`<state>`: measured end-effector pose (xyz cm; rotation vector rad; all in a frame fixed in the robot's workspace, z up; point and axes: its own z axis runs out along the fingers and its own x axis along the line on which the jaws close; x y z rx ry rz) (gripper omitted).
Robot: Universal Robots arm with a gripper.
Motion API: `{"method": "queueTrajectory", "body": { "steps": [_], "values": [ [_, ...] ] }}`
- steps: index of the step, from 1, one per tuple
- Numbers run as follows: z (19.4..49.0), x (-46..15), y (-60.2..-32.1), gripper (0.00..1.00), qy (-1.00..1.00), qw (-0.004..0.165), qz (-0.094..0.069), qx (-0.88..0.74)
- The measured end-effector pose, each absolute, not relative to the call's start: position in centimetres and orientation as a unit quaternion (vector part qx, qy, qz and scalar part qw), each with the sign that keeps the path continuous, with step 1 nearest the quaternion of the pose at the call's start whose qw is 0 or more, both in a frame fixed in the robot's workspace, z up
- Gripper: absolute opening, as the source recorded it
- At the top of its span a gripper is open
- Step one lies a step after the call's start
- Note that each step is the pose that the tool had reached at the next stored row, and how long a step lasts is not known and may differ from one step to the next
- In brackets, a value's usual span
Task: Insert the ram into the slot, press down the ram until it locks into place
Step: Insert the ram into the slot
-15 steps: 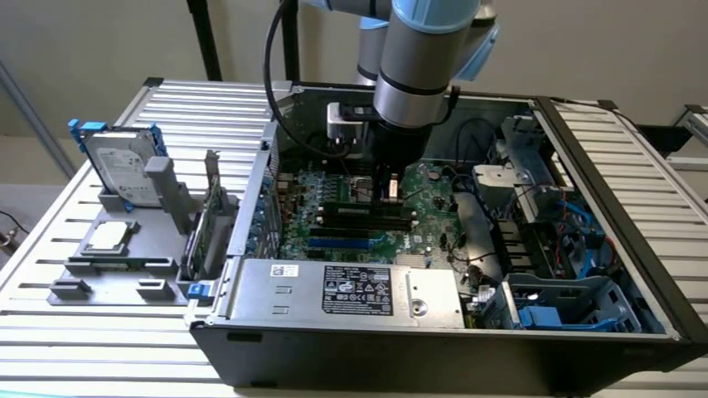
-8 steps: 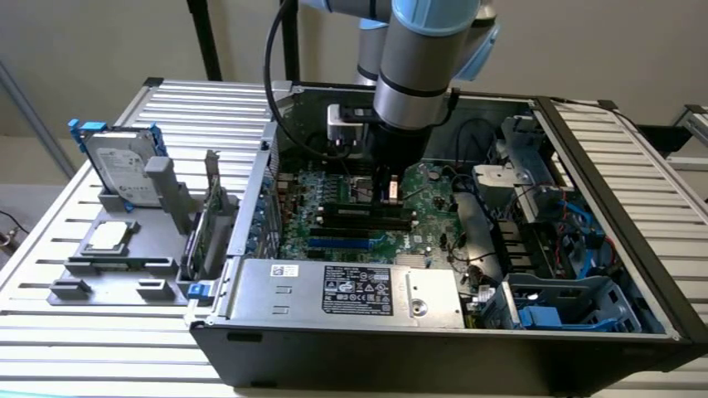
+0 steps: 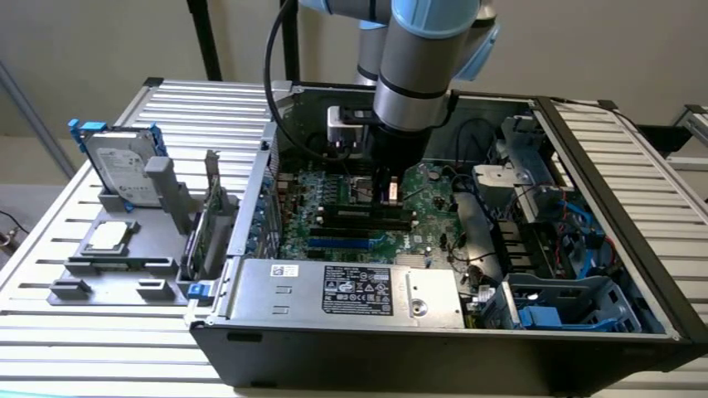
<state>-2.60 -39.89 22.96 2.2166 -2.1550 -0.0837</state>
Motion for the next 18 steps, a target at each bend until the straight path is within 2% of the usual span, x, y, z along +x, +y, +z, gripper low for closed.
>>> {"method": "queueTrajectory", "body": {
  "steps": [18],
  "values": [
    [22.64,-2.6,-39.91,0.14,-0.694,0.025,-0.026,0.719]
  ]
}}
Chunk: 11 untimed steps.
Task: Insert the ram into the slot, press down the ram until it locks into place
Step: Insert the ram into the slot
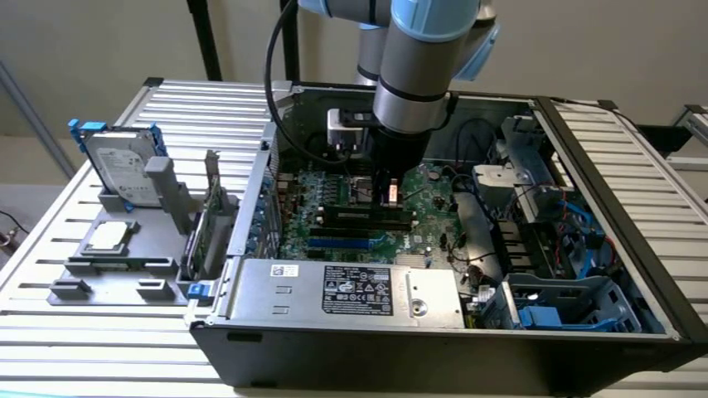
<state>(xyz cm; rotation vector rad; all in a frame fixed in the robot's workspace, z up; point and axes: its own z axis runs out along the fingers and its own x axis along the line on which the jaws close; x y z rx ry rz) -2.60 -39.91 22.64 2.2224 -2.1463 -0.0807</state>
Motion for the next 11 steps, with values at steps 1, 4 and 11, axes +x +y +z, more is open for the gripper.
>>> {"method": "queueTrajectory", "body": {
  "steps": [1,4,11],
  "values": [
    [22.62,-2.6,-39.91,0.14,-0.694,0.026,-0.026,0.719],
    [22.58,-2.6,-39.91,0.14,-0.693,0.026,-0.026,0.72],
    [22.5,-2.61,-39.91,0.14,-0.692,0.026,-0.026,0.721]
  ]
}}
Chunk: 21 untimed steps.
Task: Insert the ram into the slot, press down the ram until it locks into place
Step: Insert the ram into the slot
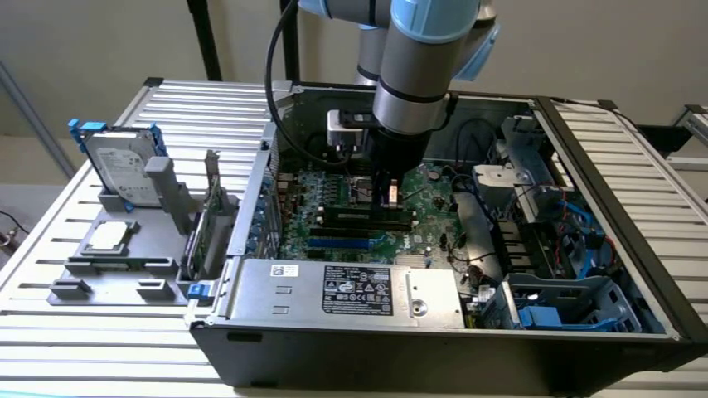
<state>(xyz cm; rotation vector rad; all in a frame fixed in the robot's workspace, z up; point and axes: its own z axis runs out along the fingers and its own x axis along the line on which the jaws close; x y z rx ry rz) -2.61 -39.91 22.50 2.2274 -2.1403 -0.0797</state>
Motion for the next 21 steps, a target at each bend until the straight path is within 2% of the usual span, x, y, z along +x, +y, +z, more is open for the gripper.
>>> {"method": "queueTrajectory", "body": {
  "steps": [21],
  "values": [
    [22.3,-2.5,-39.91,0.14,-0.694,0.026,-0.026,0.719]
  ]
}}
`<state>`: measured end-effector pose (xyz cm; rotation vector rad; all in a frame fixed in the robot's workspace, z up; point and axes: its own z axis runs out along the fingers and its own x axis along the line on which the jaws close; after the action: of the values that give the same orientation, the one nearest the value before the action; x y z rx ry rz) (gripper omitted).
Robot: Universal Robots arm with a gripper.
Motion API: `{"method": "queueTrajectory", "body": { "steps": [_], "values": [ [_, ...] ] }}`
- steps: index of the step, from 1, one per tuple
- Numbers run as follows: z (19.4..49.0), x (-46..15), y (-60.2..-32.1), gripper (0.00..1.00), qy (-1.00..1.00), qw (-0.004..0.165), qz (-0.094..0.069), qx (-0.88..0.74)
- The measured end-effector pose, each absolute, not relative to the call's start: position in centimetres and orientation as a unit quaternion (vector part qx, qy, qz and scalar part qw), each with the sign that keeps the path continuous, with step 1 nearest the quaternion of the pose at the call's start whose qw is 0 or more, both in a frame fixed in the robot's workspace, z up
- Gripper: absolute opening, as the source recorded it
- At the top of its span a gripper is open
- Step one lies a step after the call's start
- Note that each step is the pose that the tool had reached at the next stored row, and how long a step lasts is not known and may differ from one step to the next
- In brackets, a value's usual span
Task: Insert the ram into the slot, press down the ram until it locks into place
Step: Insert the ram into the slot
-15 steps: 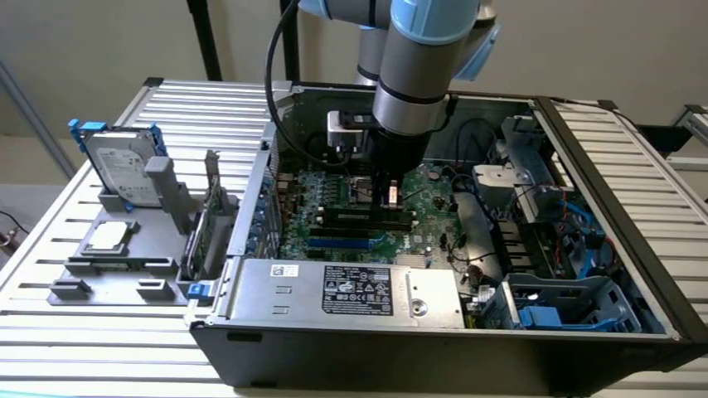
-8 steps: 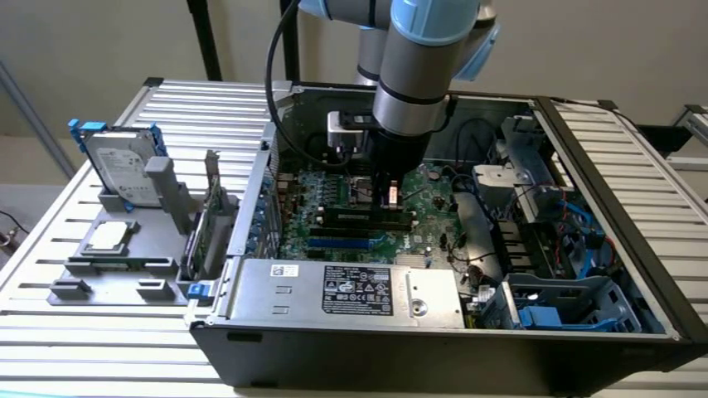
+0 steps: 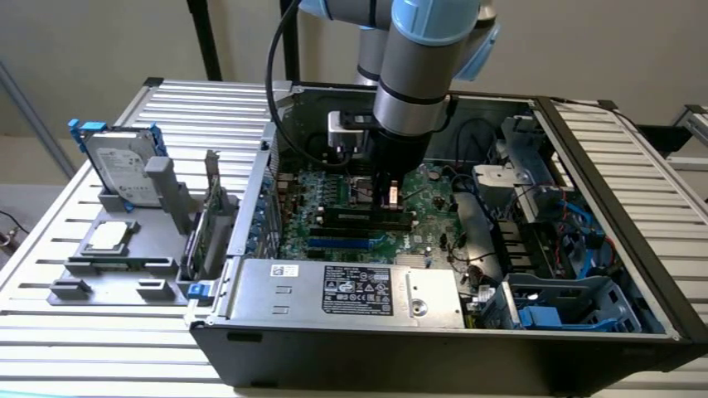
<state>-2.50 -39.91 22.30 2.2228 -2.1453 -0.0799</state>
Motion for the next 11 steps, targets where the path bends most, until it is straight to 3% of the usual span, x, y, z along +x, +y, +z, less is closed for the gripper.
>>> {"method": "queueTrajectory", "body": {
  "steps": [11],
  "values": [
    [22.3,-2.52,-39.91,0.14,-0.697,0.026,-0.026,0.716]
  ]
}}
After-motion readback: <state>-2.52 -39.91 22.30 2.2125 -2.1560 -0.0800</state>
